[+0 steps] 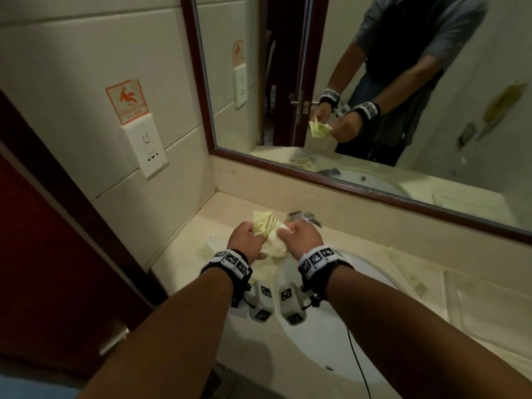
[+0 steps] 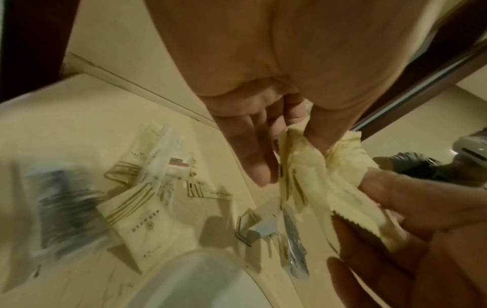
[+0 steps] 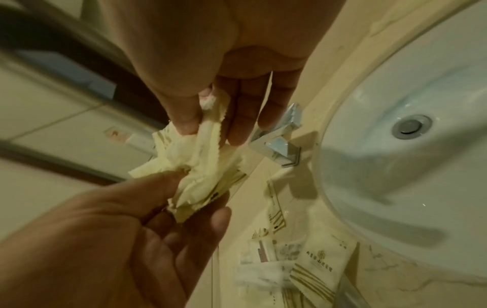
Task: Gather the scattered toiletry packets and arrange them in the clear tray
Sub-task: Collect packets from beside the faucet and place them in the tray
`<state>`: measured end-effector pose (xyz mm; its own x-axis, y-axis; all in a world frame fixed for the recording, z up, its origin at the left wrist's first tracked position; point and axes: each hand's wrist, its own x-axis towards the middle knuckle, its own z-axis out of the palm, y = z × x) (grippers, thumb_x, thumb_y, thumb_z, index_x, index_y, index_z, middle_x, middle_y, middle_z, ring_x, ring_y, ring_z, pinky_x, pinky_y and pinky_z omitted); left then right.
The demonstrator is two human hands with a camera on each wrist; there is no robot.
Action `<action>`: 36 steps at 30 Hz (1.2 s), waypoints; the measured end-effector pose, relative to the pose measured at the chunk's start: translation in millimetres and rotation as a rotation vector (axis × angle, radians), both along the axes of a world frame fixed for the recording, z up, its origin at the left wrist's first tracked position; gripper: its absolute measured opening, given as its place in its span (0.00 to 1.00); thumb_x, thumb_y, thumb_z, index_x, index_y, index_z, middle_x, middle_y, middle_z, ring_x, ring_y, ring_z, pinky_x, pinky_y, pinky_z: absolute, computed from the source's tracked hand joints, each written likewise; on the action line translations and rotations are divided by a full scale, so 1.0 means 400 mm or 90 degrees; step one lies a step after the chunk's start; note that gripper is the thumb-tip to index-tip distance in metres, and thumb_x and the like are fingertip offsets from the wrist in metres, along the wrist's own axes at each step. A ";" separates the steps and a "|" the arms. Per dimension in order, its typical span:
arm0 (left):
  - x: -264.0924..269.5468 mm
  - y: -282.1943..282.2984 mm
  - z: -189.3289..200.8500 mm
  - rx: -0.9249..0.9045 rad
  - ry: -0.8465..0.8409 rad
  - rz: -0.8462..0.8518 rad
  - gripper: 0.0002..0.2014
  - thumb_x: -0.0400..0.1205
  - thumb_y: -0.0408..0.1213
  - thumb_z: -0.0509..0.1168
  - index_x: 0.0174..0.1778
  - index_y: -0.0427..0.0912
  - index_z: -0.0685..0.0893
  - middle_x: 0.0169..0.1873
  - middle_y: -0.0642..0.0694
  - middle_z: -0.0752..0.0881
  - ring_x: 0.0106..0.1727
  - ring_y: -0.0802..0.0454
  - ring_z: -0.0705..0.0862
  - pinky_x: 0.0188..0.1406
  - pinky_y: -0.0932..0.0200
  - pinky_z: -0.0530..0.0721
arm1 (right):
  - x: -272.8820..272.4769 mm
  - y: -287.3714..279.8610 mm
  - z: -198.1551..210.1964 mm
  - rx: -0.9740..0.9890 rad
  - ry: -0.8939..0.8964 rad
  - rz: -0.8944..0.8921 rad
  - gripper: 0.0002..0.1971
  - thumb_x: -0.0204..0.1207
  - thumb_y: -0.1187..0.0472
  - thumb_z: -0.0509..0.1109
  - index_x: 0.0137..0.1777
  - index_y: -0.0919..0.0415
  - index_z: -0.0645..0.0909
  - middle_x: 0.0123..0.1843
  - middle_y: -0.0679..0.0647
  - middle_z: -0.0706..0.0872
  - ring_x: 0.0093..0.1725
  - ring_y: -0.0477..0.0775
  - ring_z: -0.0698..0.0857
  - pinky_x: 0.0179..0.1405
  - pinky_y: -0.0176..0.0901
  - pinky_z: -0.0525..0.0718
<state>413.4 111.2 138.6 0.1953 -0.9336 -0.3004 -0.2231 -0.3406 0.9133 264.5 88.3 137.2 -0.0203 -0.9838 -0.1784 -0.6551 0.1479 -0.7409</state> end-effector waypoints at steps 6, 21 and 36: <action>-0.080 0.017 0.055 -0.067 -0.171 -0.109 0.15 0.78 0.42 0.70 0.31 0.47 0.70 0.29 0.47 0.74 0.31 0.48 0.74 0.34 0.51 0.80 | -0.098 0.076 0.032 0.016 -0.169 -0.121 0.17 0.77 0.52 0.71 0.30 0.60 0.79 0.33 0.58 0.82 0.35 0.56 0.79 0.45 0.56 0.84; -0.606 0.122 0.156 0.018 0.048 -0.358 0.30 0.78 0.17 0.67 0.71 0.47 0.70 0.34 0.40 0.84 0.32 0.45 0.87 0.35 0.51 0.91 | -0.613 0.263 0.134 0.040 -0.159 -0.204 0.10 0.76 0.57 0.74 0.38 0.61 0.81 0.36 0.61 0.86 0.32 0.58 0.85 0.25 0.54 0.88; -1.035 0.209 0.091 0.071 0.011 -0.613 0.22 0.76 0.32 0.77 0.62 0.45 0.76 0.38 0.38 0.89 0.29 0.49 0.89 0.36 0.52 0.92 | -1.079 0.472 0.071 0.128 -0.381 -0.313 0.05 0.76 0.71 0.73 0.49 0.64 0.88 0.41 0.62 0.91 0.38 0.58 0.90 0.37 0.50 0.90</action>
